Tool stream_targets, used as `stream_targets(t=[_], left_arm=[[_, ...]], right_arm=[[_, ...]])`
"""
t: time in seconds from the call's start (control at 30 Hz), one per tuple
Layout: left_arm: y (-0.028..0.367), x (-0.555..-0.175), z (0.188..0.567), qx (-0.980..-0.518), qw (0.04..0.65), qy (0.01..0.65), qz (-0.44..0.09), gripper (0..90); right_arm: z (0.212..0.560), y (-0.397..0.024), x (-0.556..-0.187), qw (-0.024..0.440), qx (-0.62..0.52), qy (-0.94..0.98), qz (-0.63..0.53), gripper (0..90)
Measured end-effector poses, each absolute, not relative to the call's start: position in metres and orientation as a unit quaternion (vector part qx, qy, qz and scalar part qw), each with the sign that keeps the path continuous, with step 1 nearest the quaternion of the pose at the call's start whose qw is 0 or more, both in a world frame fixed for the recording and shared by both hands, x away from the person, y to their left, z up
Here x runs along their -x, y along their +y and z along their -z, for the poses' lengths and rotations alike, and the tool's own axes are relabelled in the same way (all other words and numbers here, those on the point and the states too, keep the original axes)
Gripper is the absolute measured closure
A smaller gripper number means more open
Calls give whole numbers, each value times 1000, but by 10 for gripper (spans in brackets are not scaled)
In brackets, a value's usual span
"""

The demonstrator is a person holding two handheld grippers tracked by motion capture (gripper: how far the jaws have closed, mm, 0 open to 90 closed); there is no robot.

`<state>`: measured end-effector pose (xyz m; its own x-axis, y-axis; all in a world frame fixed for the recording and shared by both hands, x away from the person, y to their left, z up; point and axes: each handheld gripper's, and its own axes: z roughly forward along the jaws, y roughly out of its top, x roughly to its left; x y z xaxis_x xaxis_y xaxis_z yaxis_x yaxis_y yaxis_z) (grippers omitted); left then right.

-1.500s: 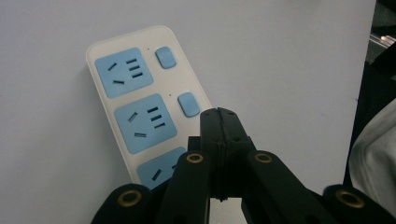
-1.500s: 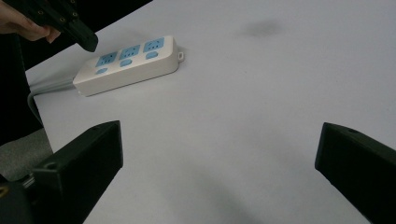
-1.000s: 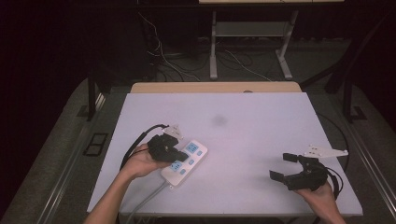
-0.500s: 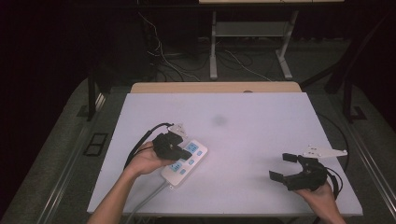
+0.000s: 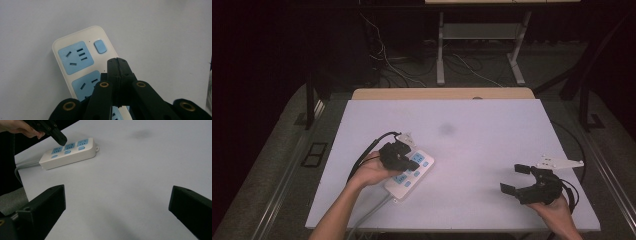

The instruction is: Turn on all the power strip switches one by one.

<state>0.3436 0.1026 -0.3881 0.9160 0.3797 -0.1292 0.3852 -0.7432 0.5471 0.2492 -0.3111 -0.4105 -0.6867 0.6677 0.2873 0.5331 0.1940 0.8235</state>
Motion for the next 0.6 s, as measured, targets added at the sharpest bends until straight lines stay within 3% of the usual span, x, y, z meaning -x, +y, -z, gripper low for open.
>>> stream_targets(t=[0.6], left_arm=[[99, -344, 401, -933, 295, 207, 11, 893]], right_arm=[[410, -311, -249, 68, -390, 769, -501, 7]])
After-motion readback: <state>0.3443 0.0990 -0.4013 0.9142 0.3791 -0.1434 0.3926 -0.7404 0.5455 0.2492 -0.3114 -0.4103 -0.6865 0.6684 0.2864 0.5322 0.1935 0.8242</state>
